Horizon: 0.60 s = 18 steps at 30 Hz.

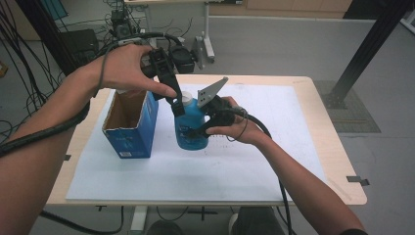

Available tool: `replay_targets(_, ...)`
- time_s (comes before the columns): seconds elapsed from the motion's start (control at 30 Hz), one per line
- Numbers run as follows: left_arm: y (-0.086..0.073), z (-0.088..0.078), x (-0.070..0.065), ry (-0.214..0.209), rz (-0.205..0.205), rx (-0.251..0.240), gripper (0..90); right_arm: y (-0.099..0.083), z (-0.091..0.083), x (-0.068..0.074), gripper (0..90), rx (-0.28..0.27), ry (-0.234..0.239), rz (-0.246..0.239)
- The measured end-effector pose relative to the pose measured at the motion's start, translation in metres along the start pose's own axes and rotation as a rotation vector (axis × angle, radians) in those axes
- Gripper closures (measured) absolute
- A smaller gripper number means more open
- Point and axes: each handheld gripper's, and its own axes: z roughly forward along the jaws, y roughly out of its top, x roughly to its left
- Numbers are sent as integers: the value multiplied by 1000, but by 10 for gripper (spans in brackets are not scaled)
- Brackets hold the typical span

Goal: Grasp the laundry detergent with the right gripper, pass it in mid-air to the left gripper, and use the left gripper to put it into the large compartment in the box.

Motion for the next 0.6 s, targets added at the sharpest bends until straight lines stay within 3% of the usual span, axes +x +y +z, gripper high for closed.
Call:
replay_targets(0.1, 3, 3, -4, -21, 20, 13, 48, 7, 1, 9, 440, -21, 22, -37)
replay_targets(0.4, 11, 11, -13, -68, 79, 34, 48, 21, -4, 22, 440, -55, 59, -79)
replay_targets(0.6, 13, 13, -15, -80, 90, 31, 47, 22, -10, 24, 440, -62, 48, -92)
